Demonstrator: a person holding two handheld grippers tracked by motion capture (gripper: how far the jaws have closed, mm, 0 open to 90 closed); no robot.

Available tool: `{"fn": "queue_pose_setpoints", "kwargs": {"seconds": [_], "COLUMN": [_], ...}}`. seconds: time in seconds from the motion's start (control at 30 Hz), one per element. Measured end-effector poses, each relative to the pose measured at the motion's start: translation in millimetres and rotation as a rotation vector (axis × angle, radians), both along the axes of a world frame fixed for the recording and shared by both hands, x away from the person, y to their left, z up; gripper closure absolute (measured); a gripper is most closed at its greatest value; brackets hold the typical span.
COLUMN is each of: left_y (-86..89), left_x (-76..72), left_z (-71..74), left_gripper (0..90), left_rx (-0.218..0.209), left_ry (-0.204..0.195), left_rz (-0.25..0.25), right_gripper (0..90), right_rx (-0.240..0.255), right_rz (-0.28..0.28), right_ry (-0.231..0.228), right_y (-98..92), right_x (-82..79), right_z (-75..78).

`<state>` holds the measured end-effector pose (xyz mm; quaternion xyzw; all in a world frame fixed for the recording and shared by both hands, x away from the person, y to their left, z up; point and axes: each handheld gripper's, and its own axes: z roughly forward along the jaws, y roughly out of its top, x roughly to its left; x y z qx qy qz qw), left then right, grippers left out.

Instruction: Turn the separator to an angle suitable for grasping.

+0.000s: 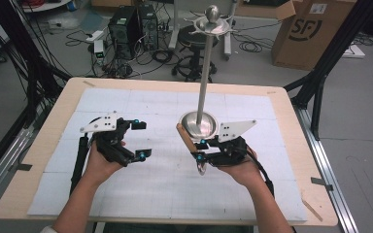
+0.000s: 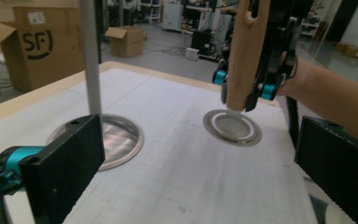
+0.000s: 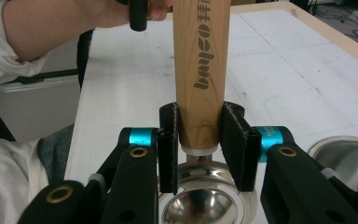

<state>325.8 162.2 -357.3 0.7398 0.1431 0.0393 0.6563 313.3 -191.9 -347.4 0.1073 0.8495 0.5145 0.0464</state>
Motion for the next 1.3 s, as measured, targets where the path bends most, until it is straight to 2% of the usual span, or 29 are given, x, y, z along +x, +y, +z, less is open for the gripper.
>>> {"fn": "queue_pose_setpoints", "kwargs": {"seconds": [0.23, 0.33, 0.43, 0.47, 0.5, 0.57, 0.6, 0.77, 0.8, 0.83, 0.87, 0.9, 1.03, 1.07, 1.13, 1.23, 1.3], "left_y": [-10.3, -13.0, -17.2, -18.8, -20.5, -24.0, -25.4, -34.8, -36.7, -39.0, -41.2, -43.2, -47.1, -47.3, -46.8, -47.0, -47.4], "left_x": [0.5, -0.1, -1.3, -1.7, -1.9, -2.6, -2.7, -4.6, -5.0, -5.4, -6.1, -6.0, -5.2, -5.2, -4.5, -4.2, -4.1], "left_z": [-0.3, 1.7, 4.6, 5.3, 6.0, 6.5, 6.4, 8.1, 8.4, 8.5, 8.3, 7.7, 5.7, 5.5, 5.5, 5.3, 5.1], "left_gripper": [2.2, 2.2, 2.2, 2.2, 2.2, 2.2, 2.2, 2.3, 2.3, 2.3, 2.5, 4.1, 12.0, 16.1, 24.2, 29.9, 34.8], "left_rx": [0.004, -0.023, -0.06, -0.071, -0.075, -0.069, -0.067, -0.093, -0.092, -0.088, -0.079, -0.059, -0.049, -0.059, -0.068, -0.098, -0.103], "left_ry": [0.0, 0.002, 0.01, 0.014, 0.014, 0.006, 0.005, 0.003, 0.0, -0.003, -0.002, -0.001, 0.006, 0.013, 0.017, 0.032, 0.031], "left_rz": [-0.016, -0.031, -0.054, -0.063, -0.069, -0.069, -0.07, -0.098, -0.105, -0.106, -0.101, -0.096, -0.114, -0.123, -0.139, -0.154, -0.167], "right_gripper": [68.1, 68.1, 68.1, 68.1, 68.1, 68.1, 68.1, 68.2, 68.1, 68.2, 68.2, 68.1, 68.1, 68.1, 68.1, 68.1, 68.1], "right_rx": [0.015, 0.016, 0.026, 0.024, 0.029, 0.021, 0.024, 0.013, 0.019, 0.014, 0.018, 0.013, 0.002, 0.006, 0.004, 0.009, 0.008], "right_rz": [0.006, 0.012, 0.023, 0.027, 0.03, 0.033, 0.033, 0.039, 0.041, 0.044, 0.047, 0.05, 0.056, 0.058, 0.061, 0.066, 0.071], "right_ry": [-0.018, -0.008, -0.024, -0.012, -0.03, -0.023, -0.04, -0.032, -0.047, -0.036, -0.052, -0.039, -0.04, -0.053, -0.041, -0.041, -0.039], "right_y": [2.8, 5.5, 8.8, 10.4, 12.0, 14.6, 15.7, 20.2, 21.2, 22.0, 23.4, 24.5, 27.8, 28.6, 29.1, 30.4, 31.0], "right_x": [-1.0, -2.7, -2.8, -4.2, -3.5, -5.5, -4.9, -7.1, -6.3, -7.4, -6.9, -8.4, -10.0, -9.5, -10.8, -11.4, -12.0], "right_z": [0.9, 1.0, 0.9, 1.1, 0.9, 1.1, 1.1, 0.7, 0.3, 0.3, -0.2, -0.2, -1.0, -1.1, -0.9, -0.9, -0.7]}}
